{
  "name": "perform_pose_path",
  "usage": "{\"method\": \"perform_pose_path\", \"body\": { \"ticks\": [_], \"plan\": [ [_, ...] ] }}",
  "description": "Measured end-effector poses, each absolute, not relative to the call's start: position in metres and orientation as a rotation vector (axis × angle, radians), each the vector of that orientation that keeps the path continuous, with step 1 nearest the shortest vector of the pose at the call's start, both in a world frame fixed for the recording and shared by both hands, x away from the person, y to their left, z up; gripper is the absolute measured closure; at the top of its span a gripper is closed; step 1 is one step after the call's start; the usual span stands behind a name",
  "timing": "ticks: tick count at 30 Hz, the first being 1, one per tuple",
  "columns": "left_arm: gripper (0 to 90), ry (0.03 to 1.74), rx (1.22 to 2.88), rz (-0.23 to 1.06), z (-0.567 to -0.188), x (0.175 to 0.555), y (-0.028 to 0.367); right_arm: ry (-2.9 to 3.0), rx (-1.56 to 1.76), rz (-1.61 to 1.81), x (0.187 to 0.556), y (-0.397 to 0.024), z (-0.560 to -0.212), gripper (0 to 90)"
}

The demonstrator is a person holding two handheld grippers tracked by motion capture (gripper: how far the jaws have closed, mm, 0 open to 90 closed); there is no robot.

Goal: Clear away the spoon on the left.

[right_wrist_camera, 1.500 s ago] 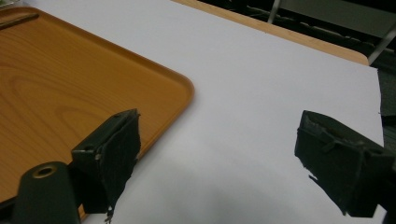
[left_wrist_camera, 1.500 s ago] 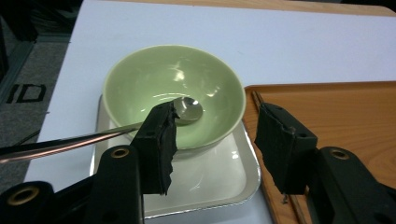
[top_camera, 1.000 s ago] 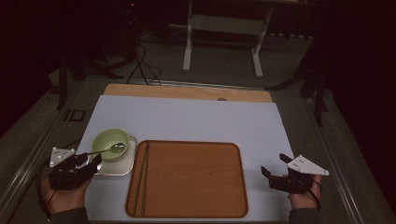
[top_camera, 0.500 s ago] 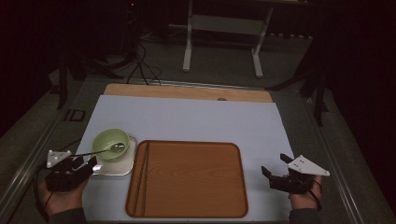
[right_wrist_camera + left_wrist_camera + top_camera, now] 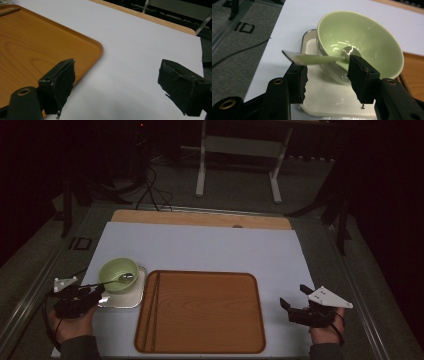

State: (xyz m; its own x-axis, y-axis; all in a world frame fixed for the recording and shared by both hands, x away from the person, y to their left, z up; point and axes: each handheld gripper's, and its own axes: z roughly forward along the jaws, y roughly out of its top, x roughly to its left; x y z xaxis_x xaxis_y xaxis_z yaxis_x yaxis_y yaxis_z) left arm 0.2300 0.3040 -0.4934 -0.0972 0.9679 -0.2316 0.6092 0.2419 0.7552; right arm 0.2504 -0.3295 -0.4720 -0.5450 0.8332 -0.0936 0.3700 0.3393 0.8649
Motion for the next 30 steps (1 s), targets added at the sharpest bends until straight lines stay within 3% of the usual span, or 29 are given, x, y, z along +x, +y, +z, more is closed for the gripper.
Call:
{"method": "perform_pose_path", "body": {
  "ticks": [10,30],
  "plan": [
    [59.5,1.842,1.395,0.634,-0.497,0.237,0.319,2.068,1.057,1.140,0.250,-0.331,-0.472,14.1],
    [58.7,1.823,1.438,0.668,-0.490,0.274,0.328,2.068,1.069,1.140,0.250,-0.332,-0.472,14.1]
  ]
}}
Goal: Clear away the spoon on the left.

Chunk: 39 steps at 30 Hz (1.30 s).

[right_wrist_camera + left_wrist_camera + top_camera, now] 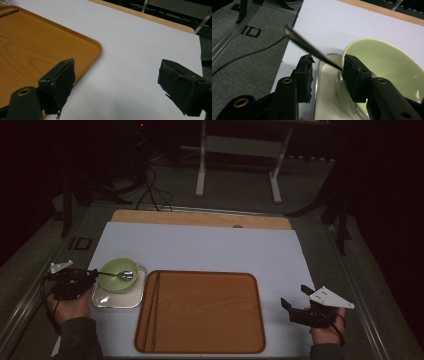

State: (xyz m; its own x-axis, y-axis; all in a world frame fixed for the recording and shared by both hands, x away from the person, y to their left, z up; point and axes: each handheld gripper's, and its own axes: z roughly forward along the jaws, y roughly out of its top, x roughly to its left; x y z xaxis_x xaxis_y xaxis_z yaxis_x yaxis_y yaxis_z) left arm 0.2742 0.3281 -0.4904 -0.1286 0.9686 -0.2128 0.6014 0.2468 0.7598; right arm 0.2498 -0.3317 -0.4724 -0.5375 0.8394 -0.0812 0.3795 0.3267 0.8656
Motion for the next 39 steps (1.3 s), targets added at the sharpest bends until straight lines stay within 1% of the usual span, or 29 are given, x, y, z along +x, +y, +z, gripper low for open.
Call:
{"method": "perform_pose_path", "body": {
  "ticks": [3,7,12,16,23,24,25,26,28,30,39],
  "plan": [
    [57.8,1.816,1.451,0.661,-0.491,0.280,0.326,2.071,1.067,1.137,0.250,-0.331,-0.472,14.1],
    [59.4,1.829,1.428,0.641,-0.494,0.285,0.326,2.070,1.066,1.137,0.250,-0.332,-0.472,14.1],
    [69.4,1.837,1.391,0.626,-0.493,0.288,0.326,2.068,1.072,1.139,0.250,-0.332,-0.472,14.1],
    [74.0,1.814,1.385,0.651,-0.488,0.285,0.323,2.068,1.070,1.139,0.250,-0.332,-0.472,14.1],
    [82.0,1.715,1.419,0.689,-0.474,0.282,0.311,2.070,1.070,1.137,0.250,-0.332,-0.472,14.1],
    [83.5,1.662,1.436,0.693,-0.470,0.282,0.306,2.071,1.068,1.136,0.250,-0.332,-0.472,14.1],
    [84.7,1.662,1.436,0.693,-0.470,0.282,0.306,2.071,1.069,1.136,0.250,-0.332,-0.472,14.1],
    [85.9,1.618,1.455,0.697,-0.466,0.283,0.300,2.070,1.069,1.137,0.250,-0.332,-0.472,14.1],
    [87.9,1.582,1.468,0.702,-0.462,0.284,0.294,2.069,1.071,1.138,0.250,-0.332,-0.472,14.1],
    [89.0,1.561,1.487,0.711,-0.460,0.286,0.289,2.068,1.073,1.139,0.250,-0.332,-0.472,14.1],
    [88.7,1.498,1.511,0.723,-0.458,0.293,0.276,2.069,1.073,1.140,0.250,-0.332,-0.472,14.1]
  ]
}}
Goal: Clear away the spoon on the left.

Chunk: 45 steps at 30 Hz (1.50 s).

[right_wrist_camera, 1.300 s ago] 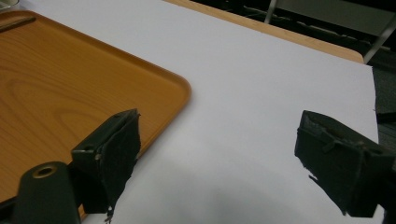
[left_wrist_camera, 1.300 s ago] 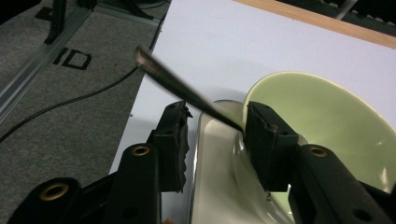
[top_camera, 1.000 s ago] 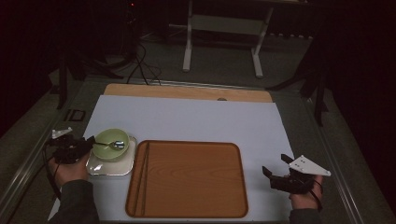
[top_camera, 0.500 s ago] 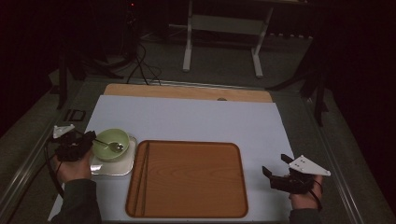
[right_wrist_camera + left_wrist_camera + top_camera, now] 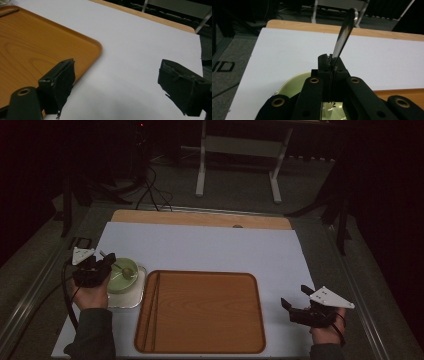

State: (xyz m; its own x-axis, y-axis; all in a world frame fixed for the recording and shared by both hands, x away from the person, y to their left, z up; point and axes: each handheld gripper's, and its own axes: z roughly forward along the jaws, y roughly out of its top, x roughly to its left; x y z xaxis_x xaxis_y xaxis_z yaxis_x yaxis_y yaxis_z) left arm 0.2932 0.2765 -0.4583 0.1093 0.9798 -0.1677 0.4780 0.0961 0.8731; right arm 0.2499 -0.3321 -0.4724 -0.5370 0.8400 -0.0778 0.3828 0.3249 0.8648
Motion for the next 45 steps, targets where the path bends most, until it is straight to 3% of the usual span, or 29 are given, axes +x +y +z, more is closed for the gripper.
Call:
{"method": "perform_pose_path", "body": {
  "ticks": [23,45],
  "plan": [
    [89.3,1.259,1.582,0.797,-0.418,0.280,0.261,2.071,1.072,1.140,0.250,-0.332,-0.473,14.1],
    [89.3,1.138,1.619,0.678,-0.394,0.255,0.227,2.072,1.068,1.140,0.249,-0.332,-0.472,14.1]
  ]
}}
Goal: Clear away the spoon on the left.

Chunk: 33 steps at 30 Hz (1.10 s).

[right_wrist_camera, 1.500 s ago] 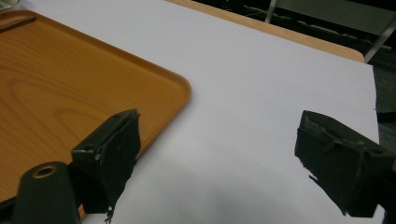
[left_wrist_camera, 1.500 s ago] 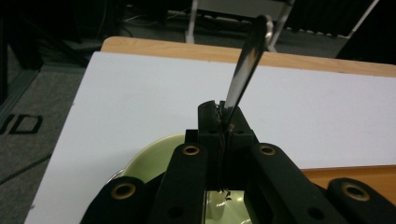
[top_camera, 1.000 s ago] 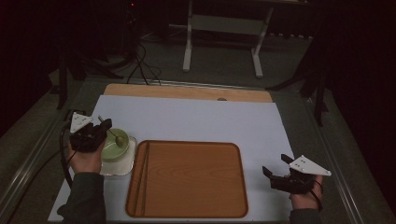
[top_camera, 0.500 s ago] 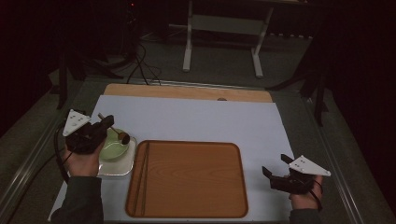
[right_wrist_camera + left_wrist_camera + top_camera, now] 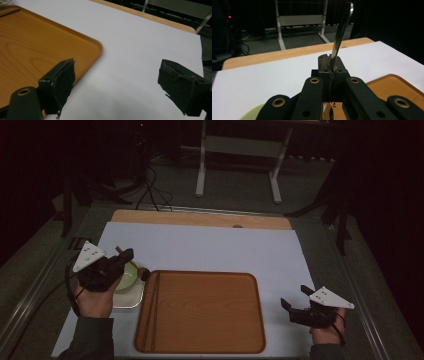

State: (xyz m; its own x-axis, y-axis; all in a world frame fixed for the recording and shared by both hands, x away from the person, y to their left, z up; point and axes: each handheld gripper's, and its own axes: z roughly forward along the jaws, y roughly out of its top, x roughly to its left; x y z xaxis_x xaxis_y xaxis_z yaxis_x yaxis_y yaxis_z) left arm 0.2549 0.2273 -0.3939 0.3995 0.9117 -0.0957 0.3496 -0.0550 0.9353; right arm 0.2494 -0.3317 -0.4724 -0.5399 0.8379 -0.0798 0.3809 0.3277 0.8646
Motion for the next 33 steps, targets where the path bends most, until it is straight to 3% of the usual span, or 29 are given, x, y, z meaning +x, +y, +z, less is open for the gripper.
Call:
{"method": "perform_pose_path", "body": {
  "ticks": [33],
  "plan": [
    [89.2,1.134,1.803,0.448,-0.429,0.240,0.185,2.075,1.068,1.140,0.249,-0.332,-0.473,14.1]
  ]
}}
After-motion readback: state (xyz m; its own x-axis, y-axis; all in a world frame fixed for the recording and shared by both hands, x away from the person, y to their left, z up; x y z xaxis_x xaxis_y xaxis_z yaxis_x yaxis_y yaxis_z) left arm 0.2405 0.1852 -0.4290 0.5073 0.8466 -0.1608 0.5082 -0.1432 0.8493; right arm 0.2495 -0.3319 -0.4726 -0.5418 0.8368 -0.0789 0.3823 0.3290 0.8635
